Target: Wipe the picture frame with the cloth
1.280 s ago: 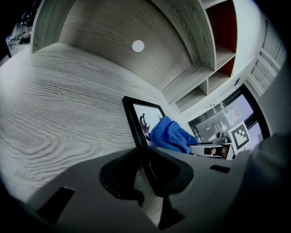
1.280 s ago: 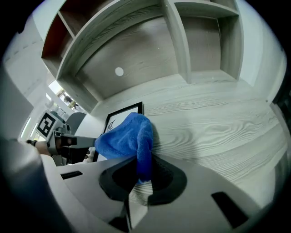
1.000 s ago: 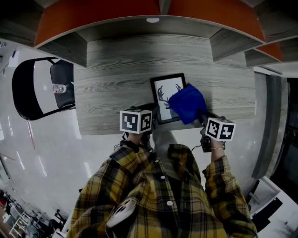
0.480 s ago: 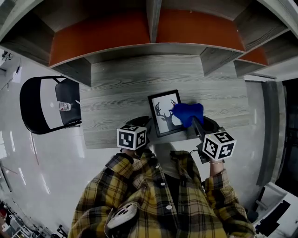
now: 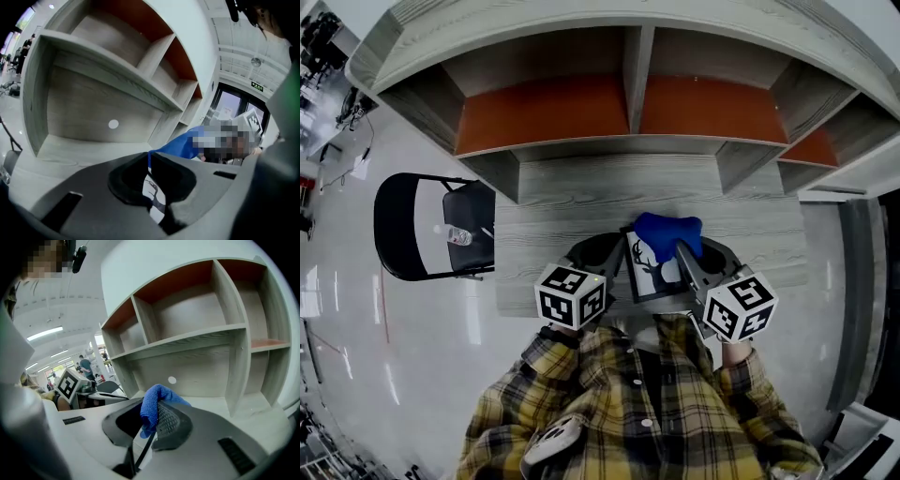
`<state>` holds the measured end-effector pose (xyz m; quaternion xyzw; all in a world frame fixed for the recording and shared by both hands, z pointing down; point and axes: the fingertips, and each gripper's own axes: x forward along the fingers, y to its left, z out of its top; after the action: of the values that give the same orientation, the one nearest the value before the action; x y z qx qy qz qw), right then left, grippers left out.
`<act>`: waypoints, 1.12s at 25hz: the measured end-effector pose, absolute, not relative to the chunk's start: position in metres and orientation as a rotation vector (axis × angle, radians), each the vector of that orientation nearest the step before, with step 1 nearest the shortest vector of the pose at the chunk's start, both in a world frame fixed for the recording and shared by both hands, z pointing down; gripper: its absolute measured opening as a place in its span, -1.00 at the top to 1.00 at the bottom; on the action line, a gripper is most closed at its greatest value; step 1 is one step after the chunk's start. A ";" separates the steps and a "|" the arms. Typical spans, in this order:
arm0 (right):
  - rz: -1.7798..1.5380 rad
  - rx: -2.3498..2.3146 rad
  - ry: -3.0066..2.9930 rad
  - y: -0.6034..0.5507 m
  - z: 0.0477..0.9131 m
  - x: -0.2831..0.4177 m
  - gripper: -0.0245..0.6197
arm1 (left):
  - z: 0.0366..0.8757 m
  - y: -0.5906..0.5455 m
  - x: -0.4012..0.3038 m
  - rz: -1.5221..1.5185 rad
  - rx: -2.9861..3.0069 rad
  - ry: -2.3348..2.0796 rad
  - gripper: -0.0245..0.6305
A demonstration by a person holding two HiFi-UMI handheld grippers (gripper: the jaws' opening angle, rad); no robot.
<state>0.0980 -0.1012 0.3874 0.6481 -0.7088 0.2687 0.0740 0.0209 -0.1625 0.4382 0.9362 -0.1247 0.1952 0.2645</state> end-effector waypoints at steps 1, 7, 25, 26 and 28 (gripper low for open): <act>0.778 1.936 -2.147 -0.107 0.381 0.095 0.80 | 0.425 -0.165 0.022 0.500 2.554 -0.336 0.86; 0.619 1.917 -2.245 -0.128 0.338 0.080 0.80 | 0.362 -0.169 0.020 0.369 2.657 -0.323 0.91; 0.440 1.945 -2.297 -0.125 0.284 0.077 0.80 | 0.309 -0.166 0.024 0.293 2.765 -0.320 0.91; 0.441 1.948 -2.296 -0.124 0.284 0.078 0.80 | 0.309 -0.165 0.024 0.296 2.765 -0.321 0.91; 0.445 1.951 -2.294 -0.123 0.286 0.080 0.80 | 0.311 -0.164 0.025 0.304 2.764 -0.322 0.91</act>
<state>0.0796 -0.1226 0.2860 0.6400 -0.7528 0.1460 0.0488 0.0250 -0.1635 0.3109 0.9730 -0.1134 0.1071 0.1704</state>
